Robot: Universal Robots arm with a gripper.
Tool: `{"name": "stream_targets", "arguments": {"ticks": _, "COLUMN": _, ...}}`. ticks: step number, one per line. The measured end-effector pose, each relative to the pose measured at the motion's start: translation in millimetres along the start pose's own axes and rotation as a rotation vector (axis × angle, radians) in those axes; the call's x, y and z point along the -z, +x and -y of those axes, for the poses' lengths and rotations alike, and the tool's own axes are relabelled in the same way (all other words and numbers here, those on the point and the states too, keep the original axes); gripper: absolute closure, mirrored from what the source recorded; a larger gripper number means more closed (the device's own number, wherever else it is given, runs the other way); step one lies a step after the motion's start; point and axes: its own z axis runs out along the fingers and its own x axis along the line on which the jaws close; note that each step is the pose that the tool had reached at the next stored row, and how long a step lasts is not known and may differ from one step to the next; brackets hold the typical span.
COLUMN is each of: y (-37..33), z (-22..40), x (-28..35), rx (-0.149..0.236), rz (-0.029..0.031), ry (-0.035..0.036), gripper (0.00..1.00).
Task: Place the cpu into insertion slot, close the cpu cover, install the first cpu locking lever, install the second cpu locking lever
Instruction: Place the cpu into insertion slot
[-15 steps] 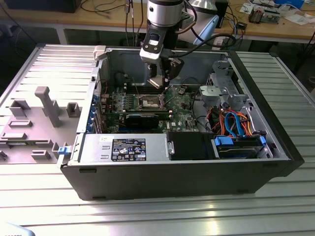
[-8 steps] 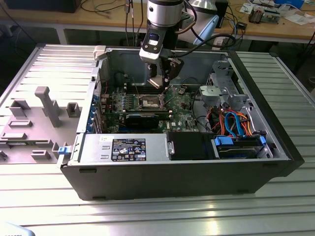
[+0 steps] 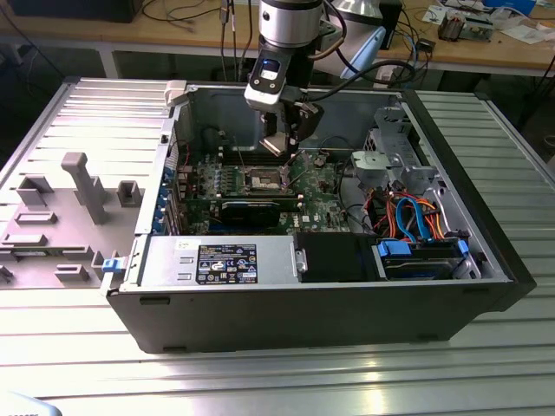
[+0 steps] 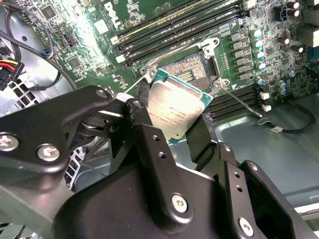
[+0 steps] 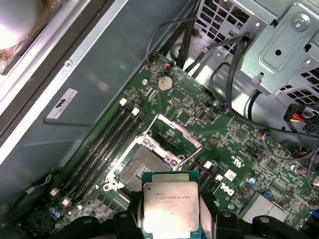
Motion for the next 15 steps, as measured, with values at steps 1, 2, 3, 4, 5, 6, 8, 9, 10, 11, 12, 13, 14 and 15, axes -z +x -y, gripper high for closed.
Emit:
{"name": "stream_targets", "arguments": {"ticks": 1, "y": 0.0, "z": 0.0, "x": 0.0, "rx": -0.002, "rz": 0.0, "ry": 0.0, "gripper": 0.45}}
{"name": "stream_targets", "arguments": {"ticks": 2, "y": 0.0, "z": 0.0, "x": -0.1, "rx": -0.003, "rz": 0.0001, "ry": -0.0001, "gripper": 0.45}}
{"name": "stream_targets", "arguments": {"ticks": 3, "y": 0.0, "z": 0.0, "x": -0.1, "rx": -0.005, "rz": 0.0002, "ry": -0.0001, "gripper": 0.45}}
{"name": "stream_targets", "arguments": {"ticks": 4, "y": 0.0, "z": 0.0, "x": -0.1, "rx": -0.006, "rz": 0.0002, "ry": -0.0001, "gripper": 0.45}}
{"name": "stream_targets", "arguments": {"ticks": 5, "y": 0.0, "z": 0.0, "x": -0.1, "rx": -0.008, "rz": 0.0003, "ry": -0.0001, "gripper": 0.45}}
{"name": "stream_targets", "arguments": {"ticks": 6, "y": 0.0, "z": 0.0, "x": -0.1, "rx": -0.009, "rz": 0.0003, "ry": -0.0001, "gripper": 0.45}}
{"name": "stream_targets", "arguments": {"ticks": 8, "y": 0.0, "z": 0.0, "x": -0.1, "rx": -0.013, "rz": 0.0005, "ry": -0.0001, "gripper": 0.45}}
{"name": "stream_targets", "arguments": {"ticks": 9, "y": 0.0, "z": 0.0, "x": -0.1, "rx": -0.015, "rz": 0.0005, "ry": -0.0002, "gripper": 0.45}}
{"name": "stream_targets", "arguments": {"ticks": 10, "y": 0.0, "z": 0.0, "x": -0.1, "rx": -0.017, "rz": 0.0006, "ry": -0.0002, "gripper": 0.45}}
{"name": "stream_targets", "arguments": {"ticks": 11, "y": 0.0, "z": 0.0, "x": -0.1, "rx": -0.018, "rz": 0.0006, "ry": -0.0001, "gripper": 0.45}}
{"name": "stream_targets", "arguments": {"ticks": 12, "y": 0.0, "z": 0.0, "x": -0.1, "rx": -0.02, "rz": 0.0007, "ry": -0.0002, "gripper": 0.45}}
{"name": "stream_targets", "arguments": {"ticks": 13, "y": 0.0, "z": 0.0, "x": -0.1, "rx": -0.023, "rz": 0.0008, "ry": -0.0002, "gripper": 0.45}}
{"name": "stream_targets", "arguments": {"ticks": 14, "y": 0.0, "z": 0.0, "x": -0.2, "rx": -0.025, "rz": 0.0009, "ry": -0.0003, "gripper": 0.45}}
{"name": "stream_targets", "arguments": {"ticks": 15, "y": 0.0, "z": 0.0, "x": -0.2, "rx": -0.026, "rz": 0.001, "ry": -0.0002, "gripper": 0.45}}
